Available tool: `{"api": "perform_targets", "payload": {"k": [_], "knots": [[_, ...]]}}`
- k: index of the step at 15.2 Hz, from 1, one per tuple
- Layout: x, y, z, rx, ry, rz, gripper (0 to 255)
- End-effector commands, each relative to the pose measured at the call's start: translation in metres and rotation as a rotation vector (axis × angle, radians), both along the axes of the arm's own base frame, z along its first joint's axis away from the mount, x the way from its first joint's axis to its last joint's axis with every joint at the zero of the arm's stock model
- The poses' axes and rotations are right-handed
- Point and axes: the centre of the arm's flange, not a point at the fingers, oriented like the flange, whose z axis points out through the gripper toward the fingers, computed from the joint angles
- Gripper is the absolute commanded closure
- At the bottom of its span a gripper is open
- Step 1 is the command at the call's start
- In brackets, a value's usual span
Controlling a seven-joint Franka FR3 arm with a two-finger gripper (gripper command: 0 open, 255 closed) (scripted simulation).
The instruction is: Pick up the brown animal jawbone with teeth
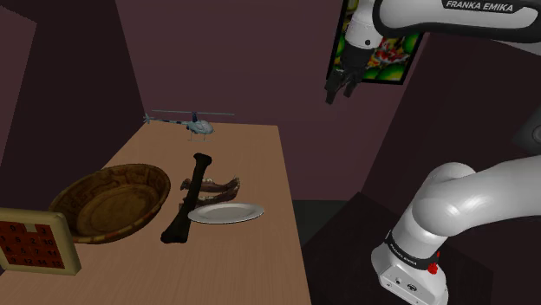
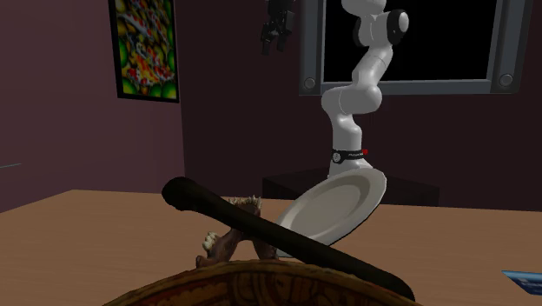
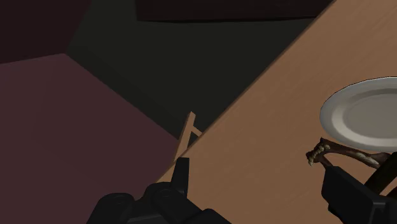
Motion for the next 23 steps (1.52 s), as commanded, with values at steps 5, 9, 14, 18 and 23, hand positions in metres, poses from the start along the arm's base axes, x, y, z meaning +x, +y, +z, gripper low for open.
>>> {"api": "perform_targets", "payload": {"k": [5, 9, 14, 18, 23], "knots": [[0.037, 0.022, -0.033, -0.013, 0.014, 0.058, 0], [0.072, 0.045, -0.066, -0.027, 0.028, 0.116, 0], [0.114, 0.076, -0.109, -0.043, 0.045, 0.189, 0], [0.145, 0.103, -0.144, -0.057, 0.059, 0.247, 0], [0.18, 0.138, -0.189, -0.073, 0.076, 0.32, 0]]}}
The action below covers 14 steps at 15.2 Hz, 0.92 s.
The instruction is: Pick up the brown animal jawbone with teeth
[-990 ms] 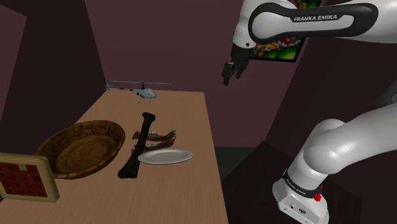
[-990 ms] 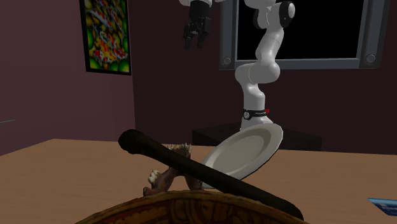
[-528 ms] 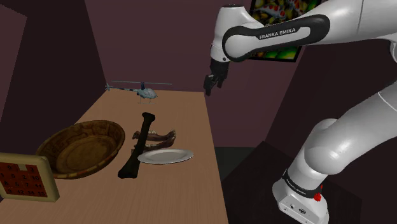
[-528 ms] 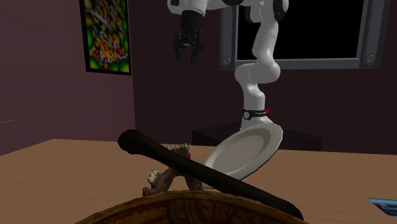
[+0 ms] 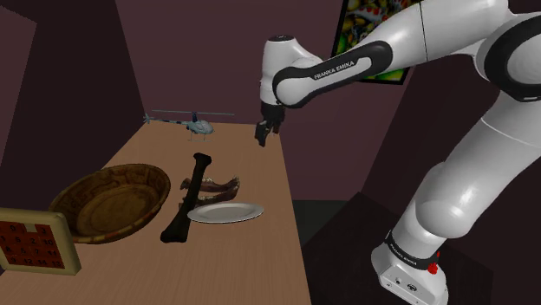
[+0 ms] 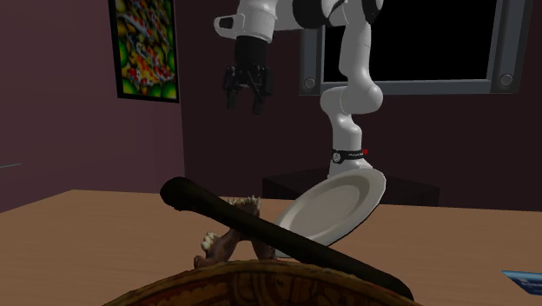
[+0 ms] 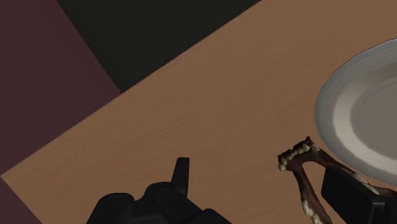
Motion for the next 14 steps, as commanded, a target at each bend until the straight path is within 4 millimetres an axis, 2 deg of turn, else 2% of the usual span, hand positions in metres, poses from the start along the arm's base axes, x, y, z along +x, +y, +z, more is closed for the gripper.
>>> {"api": "perform_targets", "payload": {"k": [1, 14], "knots": [[0.015, 0.02, -0.019, -0.006, 0.007, 0.03, 0], [0.09, 0.119, -0.142, -0.049, 0.052, 0.22, 0]]}}
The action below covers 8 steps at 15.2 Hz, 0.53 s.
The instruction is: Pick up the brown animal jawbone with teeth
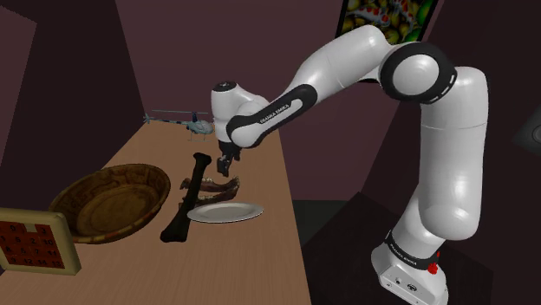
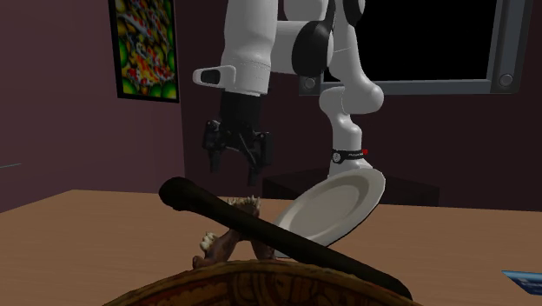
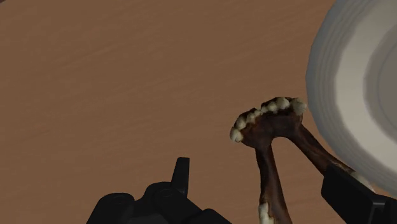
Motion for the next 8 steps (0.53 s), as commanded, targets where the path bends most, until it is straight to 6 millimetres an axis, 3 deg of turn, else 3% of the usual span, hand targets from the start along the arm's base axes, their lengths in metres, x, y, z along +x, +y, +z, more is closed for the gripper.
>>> {"api": "perform_targets", "payload": {"k": [1, 5, 8], "knots": [[0.01, 0.014, -0.021, -0.007, 0.007, 0.03, 0], [0.027, 0.046, -0.06, -0.02, 0.021, 0.088, 0], [0.028, 0.047, -0.072, -0.021, 0.021, 0.09, 0]]}}
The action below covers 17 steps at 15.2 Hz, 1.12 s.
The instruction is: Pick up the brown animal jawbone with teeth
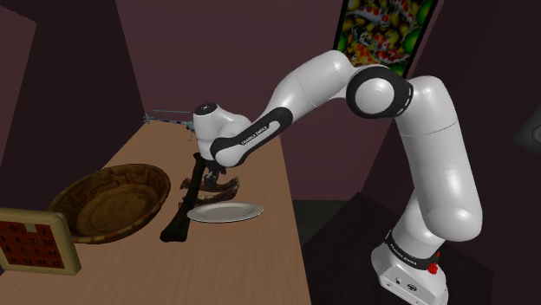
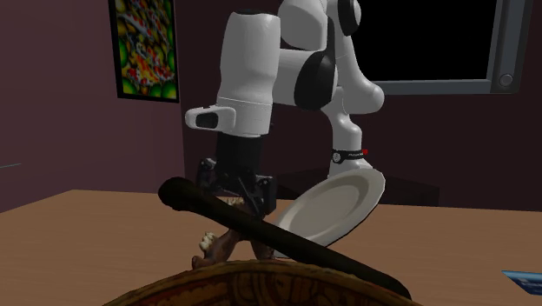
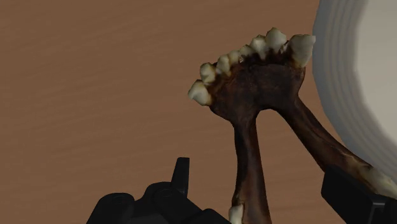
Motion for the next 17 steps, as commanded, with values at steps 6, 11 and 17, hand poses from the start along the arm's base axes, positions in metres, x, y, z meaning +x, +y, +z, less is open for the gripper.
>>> {"api": "perform_targets", "payload": {"k": [6, 11, 17], "knots": [[0.0, 0.0, -0.035, -0.001, 0.0, 0.002, 0], [0.0, 0.004, -0.039, -0.001, 0.0, 0.002, 255], [0.0, 0.0, -0.035, -0.001, 0.0, 0.002, 255]]}}
